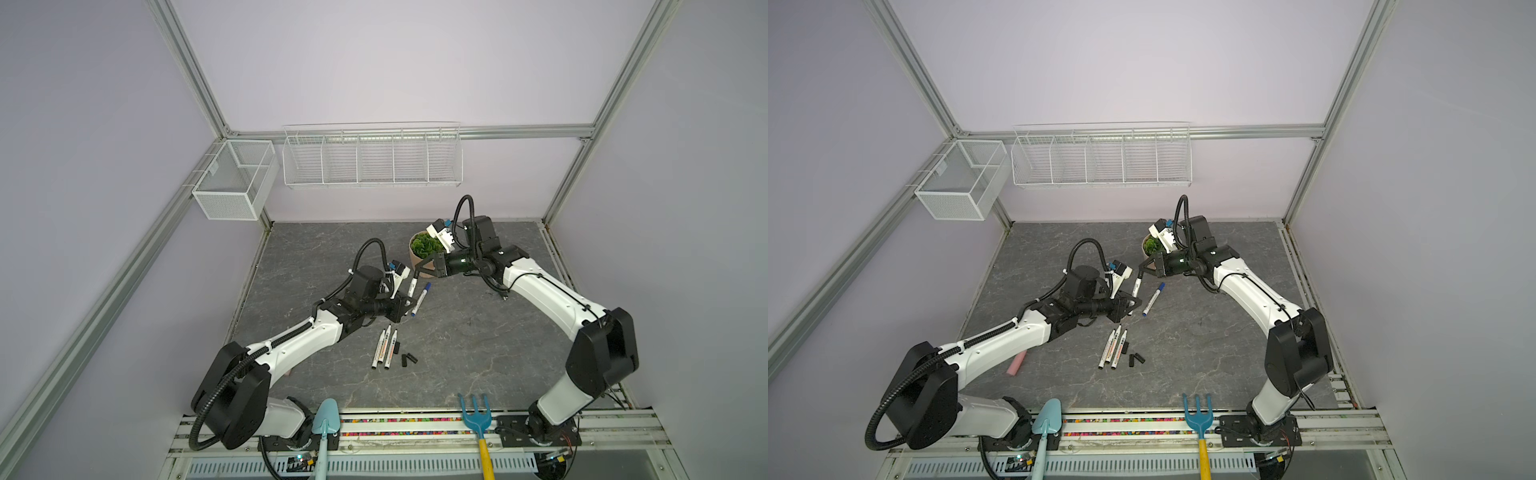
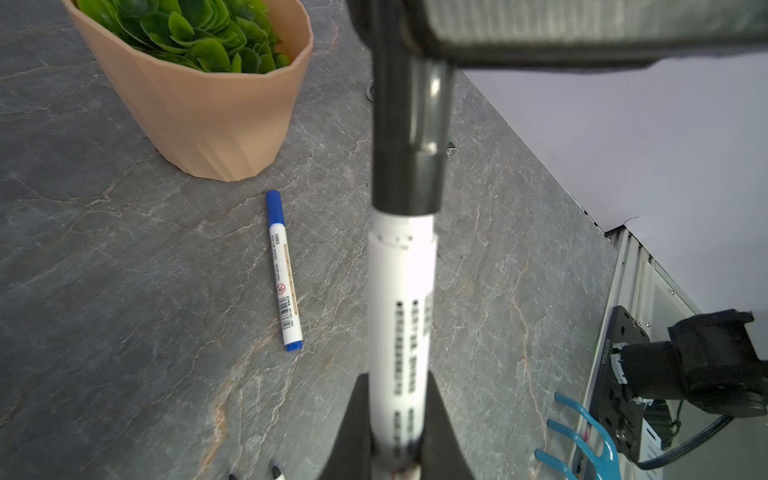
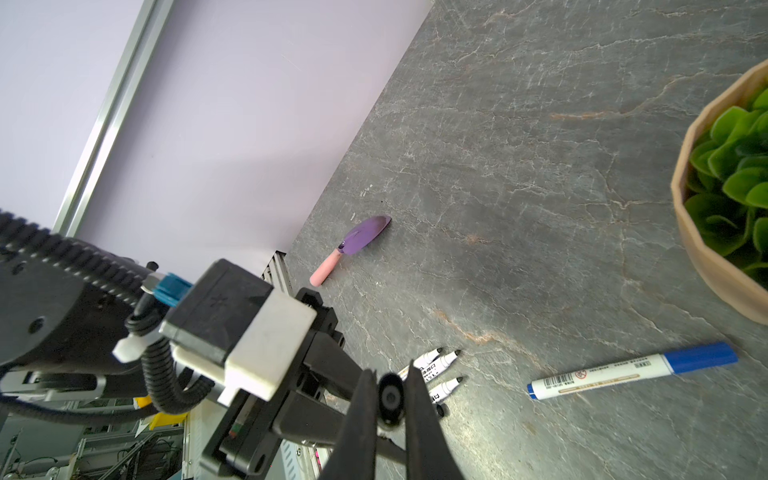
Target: Insert the pens into the pen caps
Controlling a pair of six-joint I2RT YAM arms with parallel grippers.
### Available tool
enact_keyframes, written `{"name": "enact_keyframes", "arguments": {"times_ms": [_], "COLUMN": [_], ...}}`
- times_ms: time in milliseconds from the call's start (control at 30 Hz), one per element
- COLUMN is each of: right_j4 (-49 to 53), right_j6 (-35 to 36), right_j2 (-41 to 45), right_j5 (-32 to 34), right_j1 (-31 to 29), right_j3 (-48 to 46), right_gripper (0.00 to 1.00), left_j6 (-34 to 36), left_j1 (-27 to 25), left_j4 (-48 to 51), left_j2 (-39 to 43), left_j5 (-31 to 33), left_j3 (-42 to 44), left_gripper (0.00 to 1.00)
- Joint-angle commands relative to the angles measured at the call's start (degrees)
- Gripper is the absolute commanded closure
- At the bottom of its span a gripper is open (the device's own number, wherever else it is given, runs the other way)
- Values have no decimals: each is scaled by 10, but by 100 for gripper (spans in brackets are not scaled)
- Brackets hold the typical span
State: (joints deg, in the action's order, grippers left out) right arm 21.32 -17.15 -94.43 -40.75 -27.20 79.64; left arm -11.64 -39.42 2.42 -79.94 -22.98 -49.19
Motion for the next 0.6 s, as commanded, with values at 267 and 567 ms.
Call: {"name": "enact_keyframes", "arguments": {"times_ms": [267, 567], "right_j4": [150, 159], "right_j6": [118, 126], "right_j2": [18, 20], "right_j5": [-14, -14], "right_j1": [-80, -81], "right_j3": [13, 34], "right_gripper": [92, 92], "left_j6": [1, 28], "left_j1": [10, 7], "left_j4": [-107, -246], "left_j2": [8, 44], "left_j5": [89, 129], "left_j3": [-22, 44], "left_gripper": [100, 100]}}
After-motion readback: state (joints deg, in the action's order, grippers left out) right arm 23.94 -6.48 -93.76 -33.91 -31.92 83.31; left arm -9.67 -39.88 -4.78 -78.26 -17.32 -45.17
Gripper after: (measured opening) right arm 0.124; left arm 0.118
